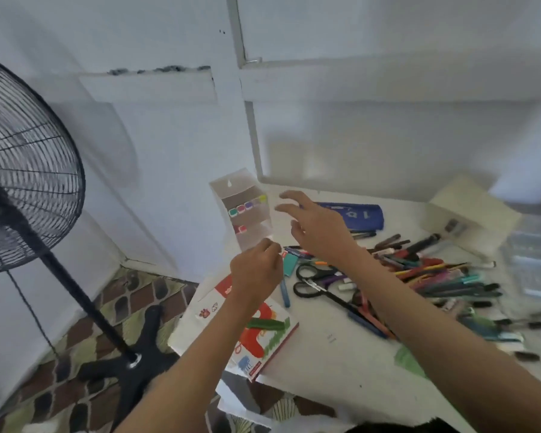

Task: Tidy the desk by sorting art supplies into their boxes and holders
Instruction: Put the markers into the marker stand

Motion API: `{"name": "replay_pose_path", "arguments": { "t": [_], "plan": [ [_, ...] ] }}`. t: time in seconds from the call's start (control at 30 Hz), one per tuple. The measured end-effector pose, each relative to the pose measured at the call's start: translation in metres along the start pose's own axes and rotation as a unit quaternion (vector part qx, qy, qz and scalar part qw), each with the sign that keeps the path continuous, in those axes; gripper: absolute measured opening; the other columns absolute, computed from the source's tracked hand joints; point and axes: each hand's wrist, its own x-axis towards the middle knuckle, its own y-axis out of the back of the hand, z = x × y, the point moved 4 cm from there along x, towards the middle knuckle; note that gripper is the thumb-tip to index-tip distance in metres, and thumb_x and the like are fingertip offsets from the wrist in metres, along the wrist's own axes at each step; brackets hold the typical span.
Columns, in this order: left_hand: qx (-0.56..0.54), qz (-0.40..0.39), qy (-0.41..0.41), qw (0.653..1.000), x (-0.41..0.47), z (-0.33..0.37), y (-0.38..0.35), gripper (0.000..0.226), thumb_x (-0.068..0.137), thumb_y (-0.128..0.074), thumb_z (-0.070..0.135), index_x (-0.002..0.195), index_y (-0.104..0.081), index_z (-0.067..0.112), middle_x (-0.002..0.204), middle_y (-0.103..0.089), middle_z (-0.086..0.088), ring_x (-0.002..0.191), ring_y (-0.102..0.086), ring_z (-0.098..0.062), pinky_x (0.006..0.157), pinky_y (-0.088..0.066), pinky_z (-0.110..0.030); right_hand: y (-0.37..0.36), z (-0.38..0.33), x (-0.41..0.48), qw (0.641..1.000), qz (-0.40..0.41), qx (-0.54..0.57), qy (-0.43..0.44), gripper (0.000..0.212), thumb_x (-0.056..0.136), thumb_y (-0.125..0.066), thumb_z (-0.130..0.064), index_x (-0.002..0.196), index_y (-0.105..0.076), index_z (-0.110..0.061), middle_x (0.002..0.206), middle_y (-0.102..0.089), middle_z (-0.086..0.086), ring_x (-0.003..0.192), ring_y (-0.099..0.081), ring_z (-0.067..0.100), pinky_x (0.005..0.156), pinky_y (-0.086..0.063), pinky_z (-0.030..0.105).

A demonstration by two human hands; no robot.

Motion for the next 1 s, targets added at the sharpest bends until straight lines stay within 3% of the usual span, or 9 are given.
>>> {"name": "replay_pose_path", "arguments": {
  "t": [0.1, 0.2, 0.4, 0.53, 0.63, 0.73, 0.83, 1.0],
  "plan": [
    [-0.056, 0.015, -0.073, 0.996, -0.005, 0.023, -0.014, 0.014, 0.077, -0.058, 0.01, 0.068, -0.068, 0.011, 0.067, -0.066, 0.001, 0.044, -0.054, -0.016, 0.039, -0.039, -0.017, 0.01, 0.019, -0.052, 0.996, 0.039, 0.047, -0.071, 0.022, 0.084, -0.058, -0.006, 0.101, -0.068, -0.016, 0.123, -0.058, -0.003, 0.059, -0.046, 0.006, 0.045, -0.035, 0.016],
    [-0.124, 0.003, -0.147, 0.981, -0.009, 0.058, -0.038, 0.021, 0.079, -0.049, 0.015, 0.065, -0.066, 0.014, 0.068, -0.065, 0.001, 0.047, -0.056, -0.02, 0.038, -0.042, -0.022, 0.018, 0.049, -0.121, 0.98, 0.063, 0.058, -0.178, 0.017, 0.083, -0.059, -0.004, 0.092, -0.07, -0.014, 0.112, -0.063, -0.003, 0.068, -0.057, 0.011, 0.056, -0.046, 0.023],
    [-0.225, -0.085, -0.235, 0.942, -0.019, 0.139, -0.073, 0.02, 0.077, -0.05, 0.017, 0.066, -0.067, 0.018, 0.069, -0.064, 0.005, 0.054, -0.057, -0.016, 0.044, -0.042, -0.022, 0.045, 0.101, -0.256, 0.896, 0.093, 0.056, -0.43, 0.019, 0.082, -0.06, 0.0, 0.084, -0.071, -0.015, 0.083, -0.062, -0.003, 0.065, -0.056, 0.018, 0.064, -0.051, 0.037],
    [-0.255, -0.142, -0.26, 0.92, -0.022, 0.182, -0.091, 0.02, 0.075, -0.048, 0.016, 0.067, -0.066, 0.016, 0.07, -0.064, 0.004, 0.06, -0.059, -0.015, 0.05, -0.04, -0.022, 0.07, 0.128, -0.319, 0.834, 0.084, 0.013, -0.545, 0.017, 0.084, -0.06, -0.005, 0.089, -0.071, -0.017, 0.095, -0.067, 0.004, 0.067, -0.054, 0.014, 0.066, -0.047, 0.03],
    [-0.274, -0.164, -0.268, 0.909, -0.019, 0.212, -0.1, 0.022, 0.078, -0.048, 0.018, 0.072, -0.069, 0.018, 0.077, -0.065, 0.007, 0.077, -0.053, -0.012, 0.058, -0.037, -0.016, 0.087, 0.144, -0.341, 0.822, 0.046, -0.032, -0.566, 0.015, 0.087, -0.06, -0.012, 0.094, -0.071, -0.019, 0.098, -0.066, 0.002, 0.087, -0.056, 0.017, 0.072, -0.045, 0.03],
    [-0.27, -0.178, -0.289, 0.901, -0.019, 0.248, -0.111, 0.023, 0.082, -0.049, 0.019, 0.077, -0.071, 0.016, 0.084, -0.062, 0.003, 0.084, -0.047, -0.016, 0.059, -0.04, -0.025, 0.1, 0.161, -0.347, 0.828, 0.0, -0.062, -0.557, 0.016, 0.088, -0.06, -0.016, 0.099, -0.071, -0.021, 0.102, -0.065, 0.0, 0.102, -0.054, 0.021, 0.082, -0.048, 0.038],
    [-0.227, -0.193, -0.291, 0.909, -0.021, 0.28, -0.121, 0.011, 0.074, -0.068, 0.012, 0.081, -0.073, 0.019, 0.085, -0.054, 0.001, 0.083, -0.047, -0.019, 0.059, -0.034, -0.027, 0.103, 0.177, -0.342, 0.84, -0.055, -0.061, -0.536, 0.021, 0.089, -0.058, -0.017, 0.106, -0.068, -0.024, 0.107, -0.063, -0.002, 0.108, -0.05, 0.021, 0.084, -0.047, 0.039],
    [-0.151, -0.209, -0.258, 0.931, -0.027, 0.309, -0.138, 0.012, 0.067, -0.079, 0.031, 0.074, -0.07, 0.027, 0.088, -0.049, 0.004, 0.087, -0.045, -0.017, 0.066, -0.039, -0.032, 0.1, 0.197, -0.326, 0.88, -0.129, -0.002, -0.457, 0.018, 0.088, -0.06, -0.022, 0.101, -0.07, -0.029, 0.104, -0.064, -0.007, 0.102, -0.051, 0.014, 0.079, -0.049, 0.033]
  ]
}}
